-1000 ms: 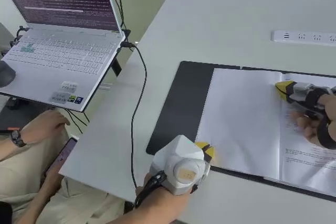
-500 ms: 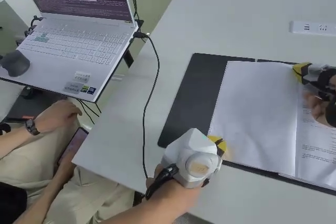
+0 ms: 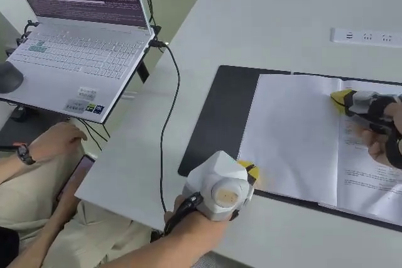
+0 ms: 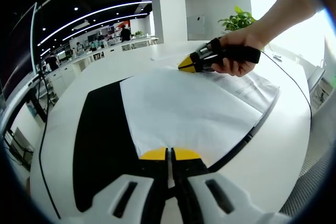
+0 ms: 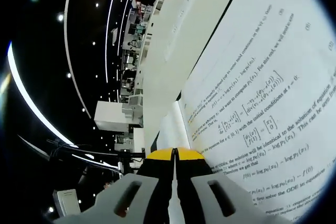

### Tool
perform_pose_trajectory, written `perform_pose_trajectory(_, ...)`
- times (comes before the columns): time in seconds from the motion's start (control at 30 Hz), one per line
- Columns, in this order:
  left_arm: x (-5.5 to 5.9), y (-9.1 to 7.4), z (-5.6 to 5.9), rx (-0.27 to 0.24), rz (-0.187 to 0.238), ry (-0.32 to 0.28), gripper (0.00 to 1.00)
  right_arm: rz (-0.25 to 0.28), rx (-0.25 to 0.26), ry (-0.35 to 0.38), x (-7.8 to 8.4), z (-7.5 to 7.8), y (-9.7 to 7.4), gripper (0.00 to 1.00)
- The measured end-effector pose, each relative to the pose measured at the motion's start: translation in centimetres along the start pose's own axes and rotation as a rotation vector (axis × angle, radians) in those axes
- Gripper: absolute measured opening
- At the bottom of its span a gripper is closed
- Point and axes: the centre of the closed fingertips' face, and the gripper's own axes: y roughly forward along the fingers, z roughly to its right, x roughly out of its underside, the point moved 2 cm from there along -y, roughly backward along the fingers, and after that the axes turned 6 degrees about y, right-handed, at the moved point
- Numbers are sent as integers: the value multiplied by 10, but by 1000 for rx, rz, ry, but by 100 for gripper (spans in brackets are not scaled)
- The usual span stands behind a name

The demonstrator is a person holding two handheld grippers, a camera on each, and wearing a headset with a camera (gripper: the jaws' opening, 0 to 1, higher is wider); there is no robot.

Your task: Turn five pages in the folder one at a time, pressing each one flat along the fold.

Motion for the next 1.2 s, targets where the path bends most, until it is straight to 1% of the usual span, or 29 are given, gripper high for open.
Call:
perform_pose_trajectory(0.07, 0, 0, 0, 1, -4, 1, 1, -23, -28, 37, 10, 1, -10, 0)
perform_pose_trajectory(0.1, 0, 0, 0, 1, -8, 1, 1, -61, -32, 39, 19, 3, -16, 0)
perform_pose_trajectory(0.13, 0, 0, 0, 2, -10, 4, 1, -83, -28, 25, 25, 6, -20, 0)
perform_pose_trajectory(0.17, 0, 0, 0, 2, -12, 2, 1, -82, -32, 20, 28, 6, -23, 0)
perform_pose_trajectory(0.23, 0, 0, 0, 2, -14, -2, 1, -101, -41, 26, 36, 8, -31, 0)
perform_pose_trajectory(0.27, 0, -1, 0, 1, -16, 1, 1, -113, -49, 33, 41, 10, -36, 0)
perform_pose_trajectory(0.3, 0, -1, 0, 1, -18, 1, 1, -131, -46, 39, 44, 14, -40, 0)
perform_pose_trajectory(0.33, 0, -1, 0, 0, -20, 0, 1, -185, -44, 21, 55, 18, -46, 0)
perform_pose_trajectory(0.37, -1, -1, 0, -1, -22, 2, 1, -207, -44, -9, 60, 21, -48, 0)
perform_pose_trajectory(0.4, -1, -1, 1, -2, -25, 9, 1, -214, -36, -30, 63, 24, -51, 0)
perform_pose_trajectory(0.47, -1, -1, 1, -3, -29, 10, 0, -208, -39, -14, 70, 25, -58, 0)
perform_pose_trajectory(0.67, -1, -1, 1, -2, -42, 17, 0, -262, -30, -35, 101, 32, -80, 0)
perform_pose_trajectory(0.8, -1, -2, 1, -1, -46, 22, 0, -281, -29, -42, 117, 37, -94, 0)
perform_pose_trajectory(0.83, -1, -2, 1, -1, -49, 24, 0, -285, -28, -48, 124, 36, -99, 0)
perform_pose_trajectory(0.87, -1, -2, 1, -2, -50, 26, 0, -290, -27, -51, 128, 37, -102, 0)
perform_pose_trajectory(0.97, -1, -2, 2, -3, -53, 30, 0, -297, -22, -49, 135, 39, -108, 0)
perform_pose_trajectory(1.0, 0, -2, 2, -4, -53, 30, 0, -306, -19, -55, 141, 41, -111, 0)
perform_pose_trajectory(1.2, 0, -1, 1, -2, -56, 30, 0, -300, -16, -39, 149, 48, -121, 0)
